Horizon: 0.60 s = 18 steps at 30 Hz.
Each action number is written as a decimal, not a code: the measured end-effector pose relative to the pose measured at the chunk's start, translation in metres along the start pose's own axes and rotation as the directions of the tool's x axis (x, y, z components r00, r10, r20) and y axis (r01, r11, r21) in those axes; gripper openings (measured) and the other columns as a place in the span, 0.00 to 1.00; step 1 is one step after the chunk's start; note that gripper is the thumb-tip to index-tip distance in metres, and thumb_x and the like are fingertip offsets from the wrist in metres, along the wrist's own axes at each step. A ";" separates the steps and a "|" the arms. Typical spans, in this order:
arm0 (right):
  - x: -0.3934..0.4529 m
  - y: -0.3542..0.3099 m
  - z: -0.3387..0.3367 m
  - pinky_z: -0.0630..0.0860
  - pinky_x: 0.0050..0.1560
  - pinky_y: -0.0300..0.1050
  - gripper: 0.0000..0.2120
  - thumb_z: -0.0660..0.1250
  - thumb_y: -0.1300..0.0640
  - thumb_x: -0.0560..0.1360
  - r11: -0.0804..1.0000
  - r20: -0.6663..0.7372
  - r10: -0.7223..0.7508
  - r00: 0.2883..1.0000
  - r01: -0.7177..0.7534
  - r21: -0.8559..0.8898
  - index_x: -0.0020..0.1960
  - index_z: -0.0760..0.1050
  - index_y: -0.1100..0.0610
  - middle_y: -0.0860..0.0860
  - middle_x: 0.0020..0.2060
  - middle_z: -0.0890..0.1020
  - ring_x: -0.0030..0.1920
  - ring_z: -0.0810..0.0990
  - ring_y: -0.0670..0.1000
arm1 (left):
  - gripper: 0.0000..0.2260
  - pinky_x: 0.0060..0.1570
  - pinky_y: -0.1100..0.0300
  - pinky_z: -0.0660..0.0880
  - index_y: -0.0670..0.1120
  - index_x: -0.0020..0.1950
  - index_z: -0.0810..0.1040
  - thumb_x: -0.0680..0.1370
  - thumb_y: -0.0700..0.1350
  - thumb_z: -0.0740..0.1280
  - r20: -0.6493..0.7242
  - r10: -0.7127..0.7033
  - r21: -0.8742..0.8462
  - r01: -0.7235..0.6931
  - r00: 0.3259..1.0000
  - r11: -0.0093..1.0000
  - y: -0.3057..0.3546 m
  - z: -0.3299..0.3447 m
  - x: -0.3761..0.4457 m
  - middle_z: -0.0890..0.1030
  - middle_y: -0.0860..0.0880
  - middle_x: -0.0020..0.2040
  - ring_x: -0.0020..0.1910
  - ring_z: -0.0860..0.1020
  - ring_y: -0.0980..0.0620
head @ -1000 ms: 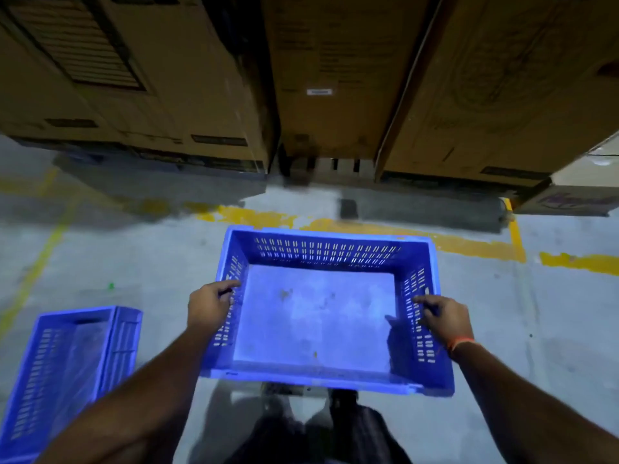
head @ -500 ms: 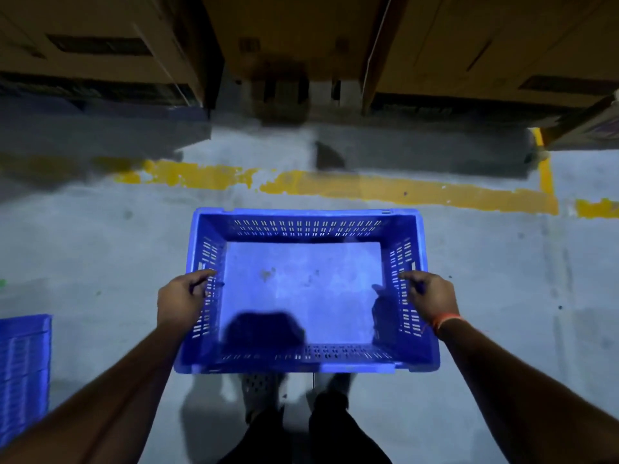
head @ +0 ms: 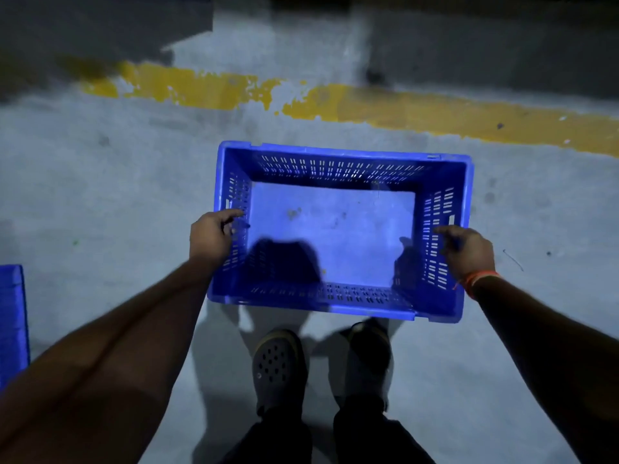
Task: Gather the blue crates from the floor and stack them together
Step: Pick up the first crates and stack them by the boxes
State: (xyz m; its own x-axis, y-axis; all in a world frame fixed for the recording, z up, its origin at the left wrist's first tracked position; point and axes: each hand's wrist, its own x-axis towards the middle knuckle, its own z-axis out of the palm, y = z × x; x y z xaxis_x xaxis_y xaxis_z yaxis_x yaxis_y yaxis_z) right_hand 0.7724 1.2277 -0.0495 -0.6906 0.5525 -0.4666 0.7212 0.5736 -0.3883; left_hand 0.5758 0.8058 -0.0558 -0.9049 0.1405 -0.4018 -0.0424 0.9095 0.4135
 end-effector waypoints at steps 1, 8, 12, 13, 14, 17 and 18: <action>0.002 0.001 0.005 0.75 0.58 0.52 0.14 0.66 0.63 0.74 1.000 -0.009 -0.002 1.000 0.002 -0.013 0.57 0.82 0.53 0.63 0.53 0.82 0.53 0.81 0.65 | 0.20 0.56 0.57 0.74 0.52 0.59 0.83 0.74 0.34 0.62 -0.001 -0.005 0.001 0.005 1.000 1.000 -0.004 0.004 0.000 0.84 0.43 0.52 0.53 0.82 0.43; 0.001 -0.007 0.001 0.74 0.59 0.53 0.18 0.66 0.64 0.74 0.992 0.087 0.063 0.994 -0.053 -0.116 0.63 0.77 0.55 0.64 0.58 0.77 0.53 0.79 0.66 | 0.19 0.60 0.54 0.71 0.48 0.61 0.82 0.74 0.35 0.63 0.041 -0.016 0.050 0.014 0.999 0.999 0.000 0.003 0.000 0.75 0.38 0.61 0.58 0.77 0.38; -0.037 -0.036 -0.032 0.70 0.66 0.51 0.23 0.68 0.65 0.71 0.992 0.049 0.088 0.995 -0.083 -0.100 0.66 0.75 0.57 0.62 0.64 0.69 0.58 0.76 0.64 | 0.16 0.64 0.60 0.69 0.48 0.59 0.81 0.72 0.39 0.65 -0.013 -0.089 -0.008 0.089 0.996 0.996 0.028 -0.036 -0.027 0.66 0.43 0.71 0.62 0.73 0.44; -0.052 -0.049 -0.045 0.70 0.66 0.50 0.23 0.68 0.66 0.71 0.996 0.042 0.059 0.997 -0.056 -0.073 0.65 0.76 0.58 0.62 0.63 0.70 0.57 0.76 0.63 | 0.16 0.62 0.62 0.68 0.47 0.59 0.82 0.72 0.40 0.65 -0.022 -0.054 -0.034 0.053 0.998 0.998 0.040 -0.051 -0.040 0.69 0.42 0.69 0.61 0.74 0.45; -0.069 -0.064 -0.059 0.70 0.65 0.49 0.22 0.68 0.67 0.70 0.999 0.041 0.014 0.999 -0.011 -0.051 0.64 0.77 0.58 0.62 0.62 0.71 0.57 0.77 0.62 | 0.17 0.60 0.63 0.69 0.46 0.58 0.82 0.71 0.41 0.64 -0.032 -0.003 -0.075 0.000 0.999 0.997 0.054 -0.069 -0.055 0.72 0.42 0.65 0.60 0.75 0.45; -0.126 -0.127 -0.111 0.73 0.58 0.47 0.19 0.68 0.68 0.69 0.988 0.014 -0.155 0.988 0.155 0.020 0.59 0.80 0.58 0.59 0.52 0.77 0.51 0.77 0.57 | 0.15 0.58 0.59 0.74 0.44 0.55 0.84 0.70 0.36 0.66 -0.105 0.116 -0.201 -0.135 0.988 0.970 0.104 -0.139 -0.109 0.81 0.44 0.54 0.53 0.79 0.46; -0.149 -0.153 -0.132 0.74 0.56 0.46 0.18 0.68 0.68 0.69 0.979 0.018 -0.196 0.980 0.194 0.064 0.58 0.80 0.57 0.57 0.49 0.77 0.47 0.77 0.54 | 0.15 0.57 0.60 0.74 0.44 0.55 0.84 0.71 0.35 0.66 -0.116 0.127 -0.245 -0.152 0.985 0.957 0.121 -0.166 -0.132 0.82 0.46 0.53 0.51 0.80 0.47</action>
State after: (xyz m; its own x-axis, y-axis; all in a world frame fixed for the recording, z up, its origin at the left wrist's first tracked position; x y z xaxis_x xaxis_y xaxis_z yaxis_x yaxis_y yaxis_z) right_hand 0.7577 1.1379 0.1841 -0.8175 0.4185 -0.3956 0.5751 0.6302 -0.5217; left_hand 0.6199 0.8323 0.1831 -0.9460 0.2085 -0.2483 -0.0065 0.7534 0.6575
